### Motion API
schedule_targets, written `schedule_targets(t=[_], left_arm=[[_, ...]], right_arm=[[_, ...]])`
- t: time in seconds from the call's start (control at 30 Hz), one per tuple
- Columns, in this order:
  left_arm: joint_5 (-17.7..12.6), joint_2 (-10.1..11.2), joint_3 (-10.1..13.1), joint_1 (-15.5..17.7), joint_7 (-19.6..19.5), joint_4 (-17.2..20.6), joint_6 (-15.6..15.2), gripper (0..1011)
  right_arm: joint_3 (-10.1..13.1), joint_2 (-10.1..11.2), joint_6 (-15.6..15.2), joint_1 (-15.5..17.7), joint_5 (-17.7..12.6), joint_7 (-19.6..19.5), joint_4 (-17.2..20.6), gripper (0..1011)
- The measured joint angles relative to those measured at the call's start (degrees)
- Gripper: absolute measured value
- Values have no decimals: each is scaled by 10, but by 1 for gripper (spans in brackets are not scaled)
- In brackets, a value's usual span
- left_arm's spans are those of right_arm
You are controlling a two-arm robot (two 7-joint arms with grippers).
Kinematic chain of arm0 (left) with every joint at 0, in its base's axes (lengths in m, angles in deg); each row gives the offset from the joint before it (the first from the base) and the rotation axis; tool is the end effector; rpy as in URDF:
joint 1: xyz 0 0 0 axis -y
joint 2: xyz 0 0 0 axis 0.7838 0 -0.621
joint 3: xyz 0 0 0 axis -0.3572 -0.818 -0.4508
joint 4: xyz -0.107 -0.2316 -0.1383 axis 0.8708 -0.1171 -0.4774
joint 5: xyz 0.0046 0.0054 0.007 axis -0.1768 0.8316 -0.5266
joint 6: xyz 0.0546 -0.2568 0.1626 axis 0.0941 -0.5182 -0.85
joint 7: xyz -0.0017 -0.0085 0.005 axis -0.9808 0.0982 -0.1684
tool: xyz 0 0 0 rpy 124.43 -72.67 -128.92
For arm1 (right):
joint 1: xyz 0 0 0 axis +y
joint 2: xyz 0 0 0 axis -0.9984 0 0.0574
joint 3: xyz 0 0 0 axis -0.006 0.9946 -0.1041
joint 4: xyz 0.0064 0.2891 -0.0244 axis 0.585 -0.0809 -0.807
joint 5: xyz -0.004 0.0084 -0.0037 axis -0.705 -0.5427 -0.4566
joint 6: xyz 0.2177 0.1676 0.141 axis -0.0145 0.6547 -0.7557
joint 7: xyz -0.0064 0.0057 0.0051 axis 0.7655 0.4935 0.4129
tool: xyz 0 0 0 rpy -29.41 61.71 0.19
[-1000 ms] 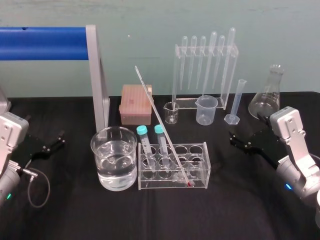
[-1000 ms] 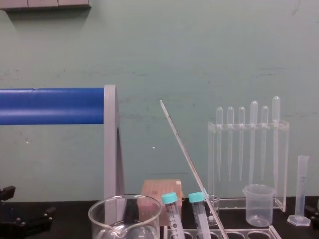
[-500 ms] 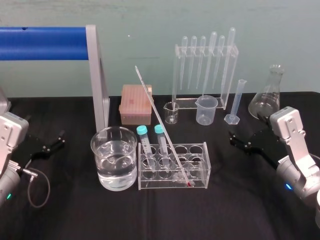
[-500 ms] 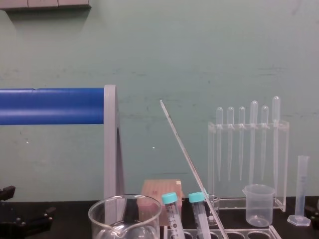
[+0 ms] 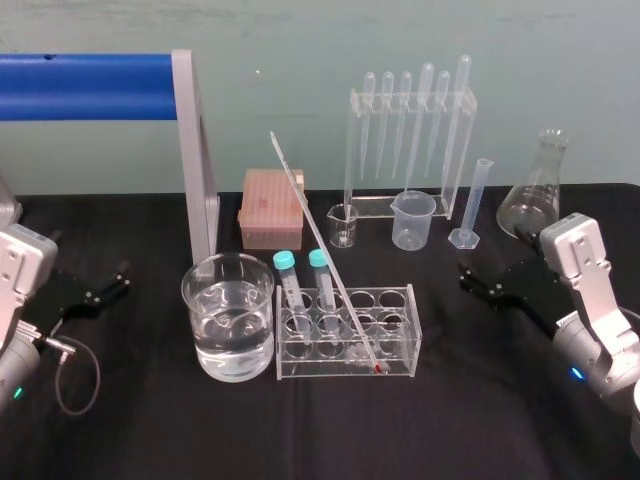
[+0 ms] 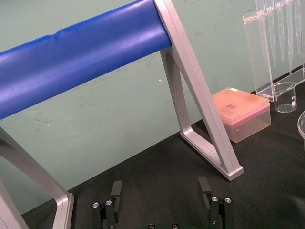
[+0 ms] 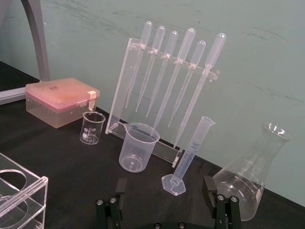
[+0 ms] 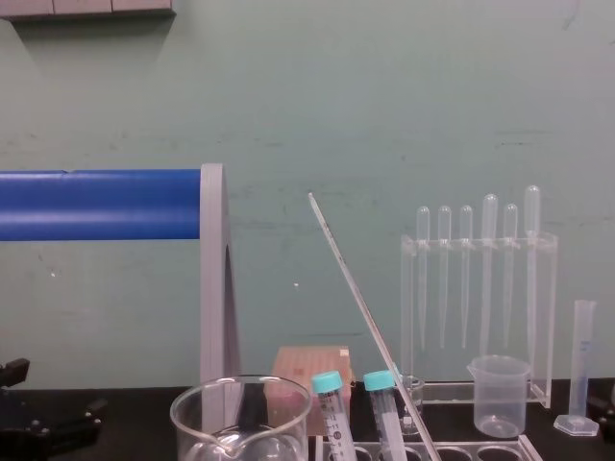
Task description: Hold the thermometer with one hand and immerse one end into the beaker, then reinsert it into the test tube rack.
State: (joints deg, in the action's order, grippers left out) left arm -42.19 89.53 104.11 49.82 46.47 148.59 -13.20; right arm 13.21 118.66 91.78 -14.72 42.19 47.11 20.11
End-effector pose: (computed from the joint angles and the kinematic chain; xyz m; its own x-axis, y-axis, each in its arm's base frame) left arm 0.3581 0.0826 -0.3023 0.2922 0.8804 0.3736 -0.9553 0.2873 0.0702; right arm 0.3581 -0.0827 -0.3023 0.2924 -0.8803 0.3736 0.9552 0.2873 -0.0705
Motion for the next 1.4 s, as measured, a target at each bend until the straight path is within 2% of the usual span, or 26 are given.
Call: schedule_targets(t=[0.47, 0.53, 0.63, 0.67, 0.73, 0.77, 0.8, 0.9, 1.0, 1.13, 1.23, 1.3, 1.4], left_arm=[[0, 0, 0, 0, 0, 0, 0, 1008], [0, 0, 0, 0, 0, 0, 0, 1008], [0, 0, 0, 0, 0, 0, 0, 1008], [0, 0, 0, 0, 0, 0, 0, 1008], [0, 0, 0, 0, 0, 0, 0, 1008], [0, 0, 0, 0, 0, 0, 0, 1008], [0, 0, 0, 0, 0, 0, 0, 1008], [0, 0, 0, 0, 0, 0, 0, 1008], [0, 0, 0, 0, 0, 0, 0, 1008], [0, 0, 0, 0, 0, 0, 0, 1008], [0, 0, 0, 0, 0, 0, 0, 1008], [0, 0, 0, 0, 0, 0, 0, 1008], [0, 0, 0, 0, 0, 0, 0, 1008]], right_arm=[[0, 0, 0, 0, 0, 0, 0, 1002], [3, 0, -2, -1, -6, 10, 0, 1002], [21, -1, -16, 1, -51, 49, 10, 1003], [32, -1, -29, 4, -82, 73, 19, 1003], [44, 0, -47, 7, -116, 99, 30, 1003], [56, 3, -67, 9, -148, 125, 44, 1002], [56, 3, -67, 9, -148, 125, 44, 1002], [73, 15, -113, 9, -202, 183, 78, 1003], [78, 23, -146, 1, -230, 223, 105, 1002], [76, 27, -178, -15, -255, 270, 131, 1003], [62, 27, -201, -36, -272, 297, 146, 1003], [51, 25, -214, -51, -276, 305, 148, 1002], [20, 11, -242, -91, -272, 307, 140, 1003]])
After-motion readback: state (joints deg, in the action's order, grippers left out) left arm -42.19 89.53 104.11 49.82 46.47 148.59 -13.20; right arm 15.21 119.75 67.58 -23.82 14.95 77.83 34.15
